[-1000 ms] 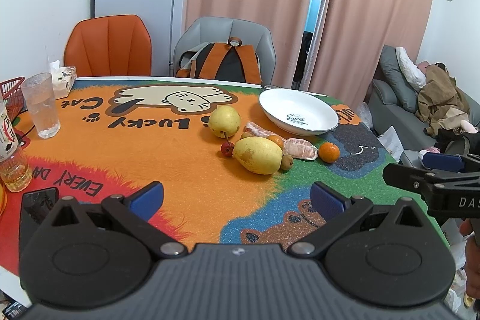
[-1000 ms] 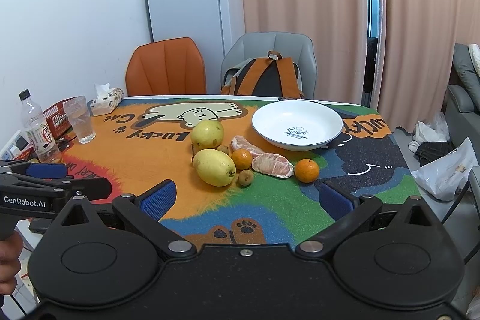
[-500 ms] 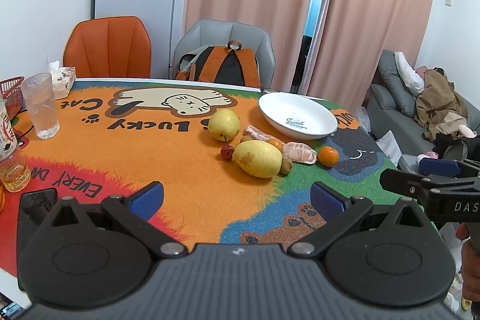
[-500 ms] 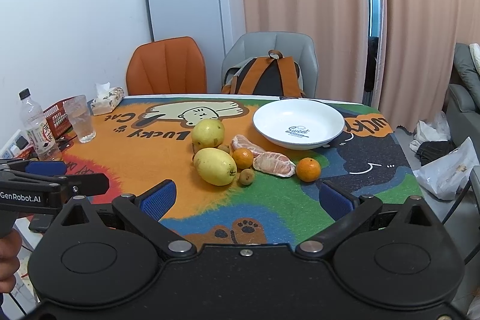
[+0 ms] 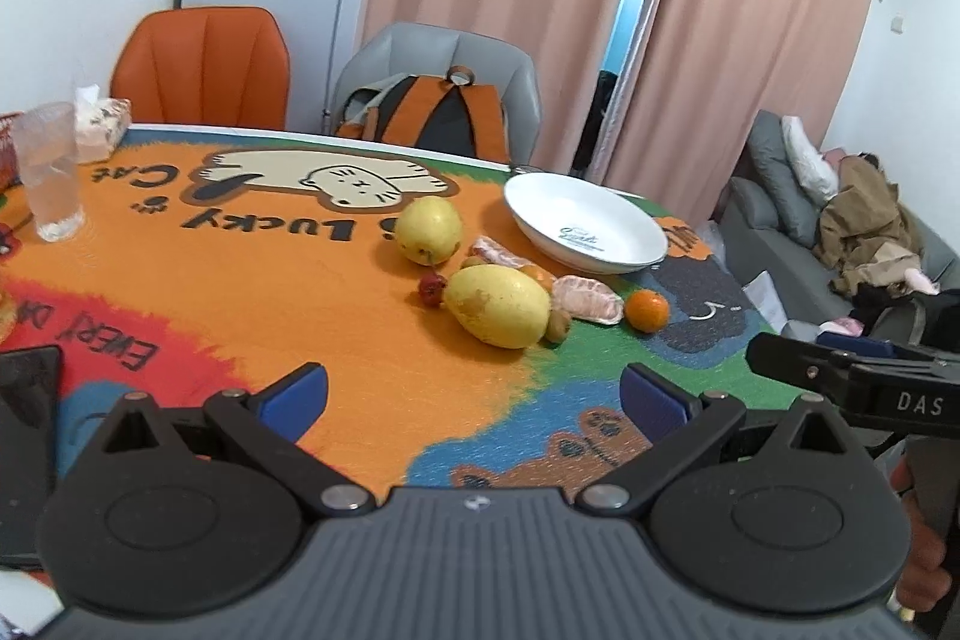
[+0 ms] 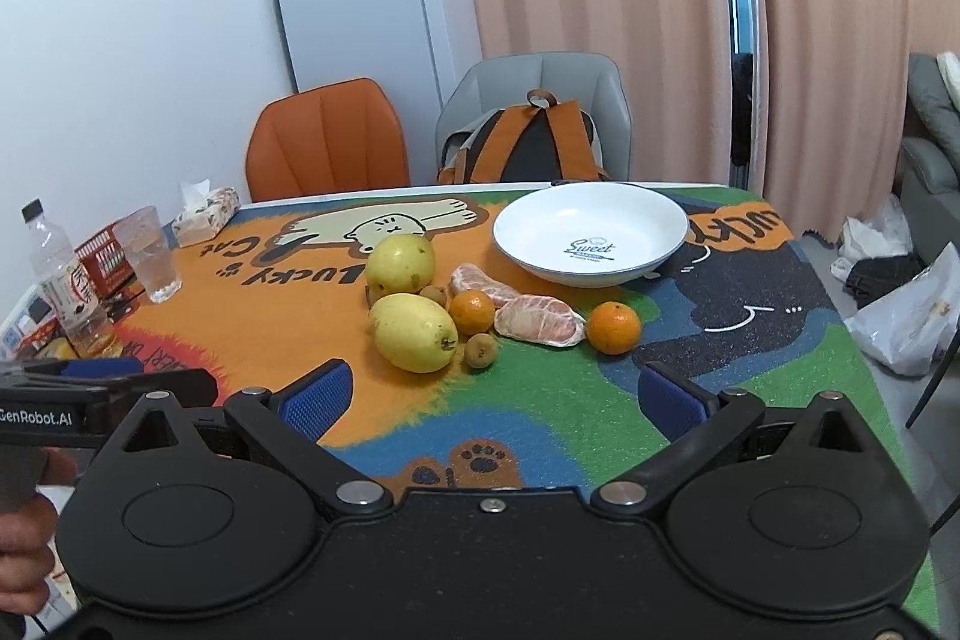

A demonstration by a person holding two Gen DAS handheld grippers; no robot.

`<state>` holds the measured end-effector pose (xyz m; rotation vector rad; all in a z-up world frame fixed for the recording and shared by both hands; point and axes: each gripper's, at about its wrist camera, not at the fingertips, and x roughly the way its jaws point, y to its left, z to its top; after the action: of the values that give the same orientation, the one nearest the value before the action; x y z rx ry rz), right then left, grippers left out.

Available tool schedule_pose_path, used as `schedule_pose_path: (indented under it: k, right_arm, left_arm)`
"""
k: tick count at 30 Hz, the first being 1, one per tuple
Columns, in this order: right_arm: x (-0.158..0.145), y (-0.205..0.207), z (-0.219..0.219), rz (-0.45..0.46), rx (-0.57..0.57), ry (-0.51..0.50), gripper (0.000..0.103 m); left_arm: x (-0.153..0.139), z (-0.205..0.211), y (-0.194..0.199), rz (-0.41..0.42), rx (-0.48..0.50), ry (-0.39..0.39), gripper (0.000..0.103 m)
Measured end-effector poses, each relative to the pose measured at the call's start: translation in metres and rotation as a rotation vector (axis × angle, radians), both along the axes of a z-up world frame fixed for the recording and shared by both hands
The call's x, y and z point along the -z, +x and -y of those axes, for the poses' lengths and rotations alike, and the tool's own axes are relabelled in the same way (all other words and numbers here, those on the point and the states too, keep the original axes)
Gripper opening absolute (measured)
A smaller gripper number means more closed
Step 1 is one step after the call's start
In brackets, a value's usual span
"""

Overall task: Organize fruits
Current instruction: 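Move the left tool toward the large yellow pear while the right tool approaches a mandarin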

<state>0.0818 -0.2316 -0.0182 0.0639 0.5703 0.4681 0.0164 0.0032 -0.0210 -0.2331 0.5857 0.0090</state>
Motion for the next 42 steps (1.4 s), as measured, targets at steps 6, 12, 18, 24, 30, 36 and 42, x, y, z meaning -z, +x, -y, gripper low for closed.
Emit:
schedule_pose_path:
  k: [6, 12, 18, 24, 30, 36, 42]
  right_arm:
    - [0.012, 0.015, 0.013, -0.012, 0.024, 0.038, 0.103]
    - [0.025, 0.031, 0.021, -0.042, 0.026, 0.074, 0.103]
    - [0.035, 0.046, 0.024, -0.051, 0.031, 0.08, 0.103]
    - [0.043, 0.062, 0.031, -0.058, 0.047, 0.093, 0.103]
    - [0.05, 0.078, 0.034, -0.056, 0.081, 0.071, 0.103]
    - [0.058, 0.095, 0.034, -0.081, 0.079, 0.066, 0.103]
    - [0.064, 0.112, 0.03, -0.107, 0.061, 0.054, 0.103]
  left_arm:
    - [0.01, 0.002, 0.016, -0.004, 0.025, -0.04, 0.102]
    - [0.017, 0.003, 0.033, 0.003, 0.016, -0.057, 0.101]
    - [0.022, 0.006, 0.051, 0.003, 0.01, -0.064, 0.101]
    - [0.029, 0.008, 0.068, -0.009, -0.006, -0.072, 0.099]
    - [0.036, 0.007, 0.085, -0.024, -0.038, -0.088, 0.097]
    - [0.041, 0.01, 0.106, -0.042, -0.065, -0.084, 0.097]
    - [0.046, 0.016, 0.129, -0.077, -0.094, -0.071, 0.097]
